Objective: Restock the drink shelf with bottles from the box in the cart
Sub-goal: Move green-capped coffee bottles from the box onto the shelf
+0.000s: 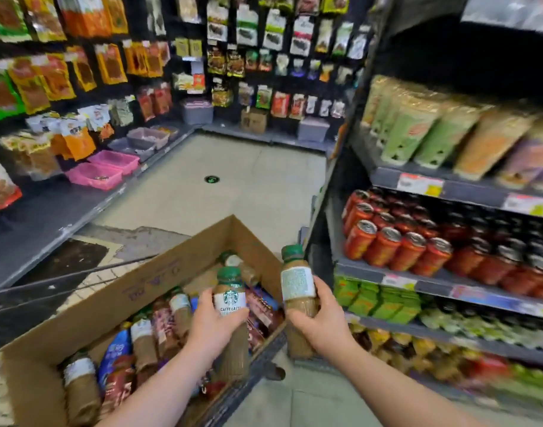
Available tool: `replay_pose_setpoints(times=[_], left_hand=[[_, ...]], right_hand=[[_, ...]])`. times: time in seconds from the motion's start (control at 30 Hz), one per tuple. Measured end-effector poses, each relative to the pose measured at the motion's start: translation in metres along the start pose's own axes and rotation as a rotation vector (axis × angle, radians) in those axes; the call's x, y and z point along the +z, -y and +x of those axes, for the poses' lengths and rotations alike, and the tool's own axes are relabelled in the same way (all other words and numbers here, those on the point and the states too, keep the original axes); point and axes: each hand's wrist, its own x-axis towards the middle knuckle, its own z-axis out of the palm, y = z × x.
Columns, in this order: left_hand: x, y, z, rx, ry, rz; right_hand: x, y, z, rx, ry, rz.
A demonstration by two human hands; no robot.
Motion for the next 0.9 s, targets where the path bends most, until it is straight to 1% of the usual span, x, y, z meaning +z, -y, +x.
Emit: replay_pose_setpoints(times=[0.13,0.2,0.27,0.37,0.57,0.67,0.8,0.9], left_hand=[[0.057,-0.031,-0.027,0.061,0.172,-0.012],[0.085,-0.047,-0.046,0.129,0.234,0.006],[0.113,-0.062,-0.067,0.187,0.303,0.018],[0.161,-0.083,-0.104,0.228,0.430,0.016],[0.279,-0.117,-0.217,0.253,0.650,0.032],[0.338,-0.130,-0.283,0.261,0.768,0.038],[0.401,-0.143,-0.359,0.261,0.874,0.051],[0.436,-0.156,-0.404,0.277,0.929,0.081]], right_hand=[[-0.062,-0.023,-0.031,0.065,-0.169,0.011],[-0.091,-0.034,-0.048,0.096,-0.243,0.022],[-0.121,-0.047,-0.067,0.117,-0.308,0.039],[-0.169,-0.069,-0.101,0.151,-0.404,0.046],[-0.283,-0.130,-0.197,0.250,-0.611,0.137],[-0.345,-0.162,-0.249,0.263,-0.728,0.157],[-0.415,-0.196,-0.310,0.281,-0.865,0.222],[-0.457,-0.216,-0.346,0.314,-0.959,0.210]])
